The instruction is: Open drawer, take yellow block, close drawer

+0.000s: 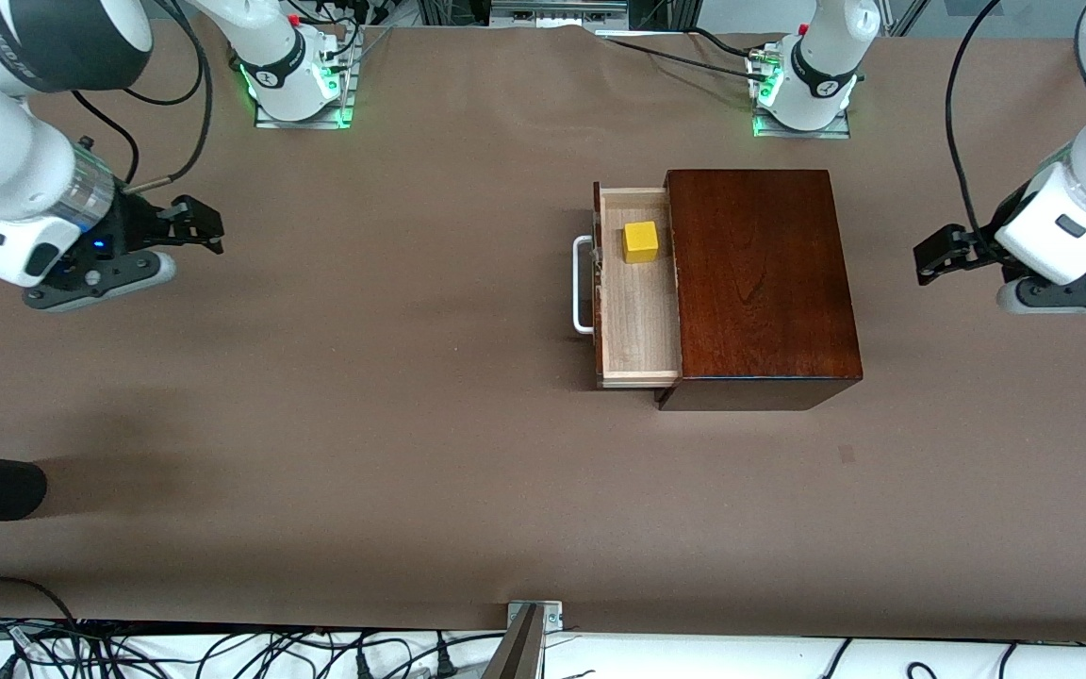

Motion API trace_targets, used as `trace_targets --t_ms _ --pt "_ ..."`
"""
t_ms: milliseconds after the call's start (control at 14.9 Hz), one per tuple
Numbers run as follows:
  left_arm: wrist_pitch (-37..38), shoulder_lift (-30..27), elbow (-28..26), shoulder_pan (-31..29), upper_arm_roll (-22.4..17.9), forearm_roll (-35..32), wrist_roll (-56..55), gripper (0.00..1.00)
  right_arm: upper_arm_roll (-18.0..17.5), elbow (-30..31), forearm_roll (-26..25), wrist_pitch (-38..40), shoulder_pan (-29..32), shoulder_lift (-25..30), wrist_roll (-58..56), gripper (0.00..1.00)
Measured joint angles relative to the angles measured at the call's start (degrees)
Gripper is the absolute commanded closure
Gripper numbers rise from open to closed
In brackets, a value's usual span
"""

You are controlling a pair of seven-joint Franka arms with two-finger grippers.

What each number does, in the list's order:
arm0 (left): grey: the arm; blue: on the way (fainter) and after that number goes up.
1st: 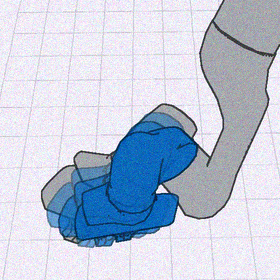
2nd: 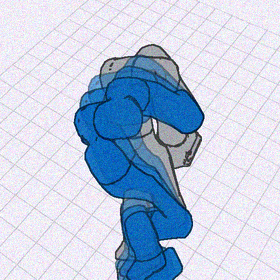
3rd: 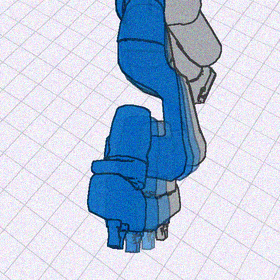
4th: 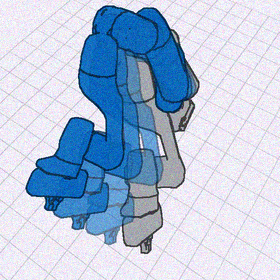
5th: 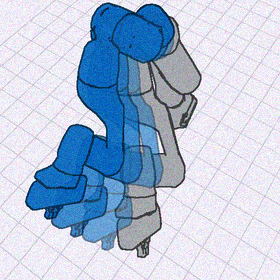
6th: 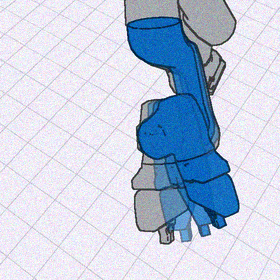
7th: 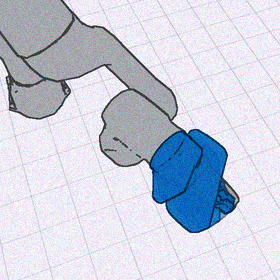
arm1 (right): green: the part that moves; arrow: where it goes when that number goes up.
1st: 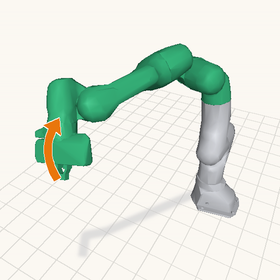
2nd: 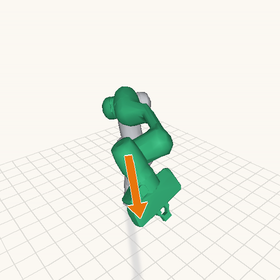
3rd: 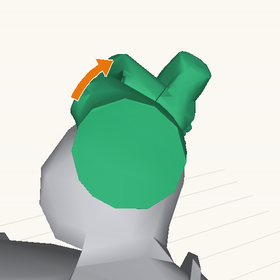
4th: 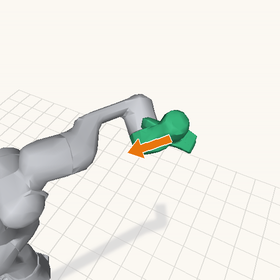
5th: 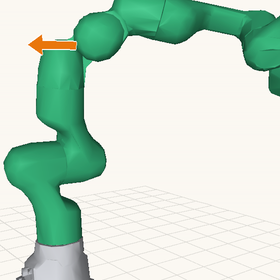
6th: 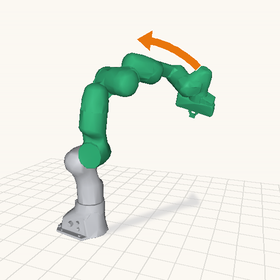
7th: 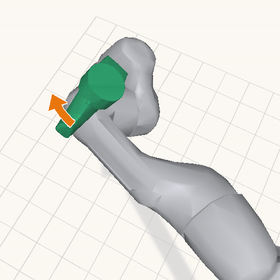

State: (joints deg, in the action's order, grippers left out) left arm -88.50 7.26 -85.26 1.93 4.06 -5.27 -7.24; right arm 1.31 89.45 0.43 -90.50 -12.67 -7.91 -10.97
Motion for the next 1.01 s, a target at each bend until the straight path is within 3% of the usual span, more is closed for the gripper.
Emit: trace_targets --t_ms 201,336,671,1007 --pt "-7.8 -5.1 -8.6 -1.0 0.1 0.0 0.0 0.00 -1.4 -0.1 0.2 0.0 -6.0 -0.2 -2.9 0.00" --pt "-8.7 -7.3 -11.8 -1.2 0.3 0.1 -0.1 0.00 -2.2 -0.2 0.2 0.0 -12.0 -0.3 -2.9 0.00" --pt "-8.7 -8.0 -12.4 -1.2 1.0 0.1 -0.1 0.00 -2.8 -2.9 -1.4 -4.9 -29.9 -5.3 -2.8 0.00" --pt "-8.7 -8.0 -12.4 -1.2 1.1 0.1 -0.1 0.00 -2.8 -11.5 -1.5 -11.3 -39.8 -15.4 -3.1 0.00"
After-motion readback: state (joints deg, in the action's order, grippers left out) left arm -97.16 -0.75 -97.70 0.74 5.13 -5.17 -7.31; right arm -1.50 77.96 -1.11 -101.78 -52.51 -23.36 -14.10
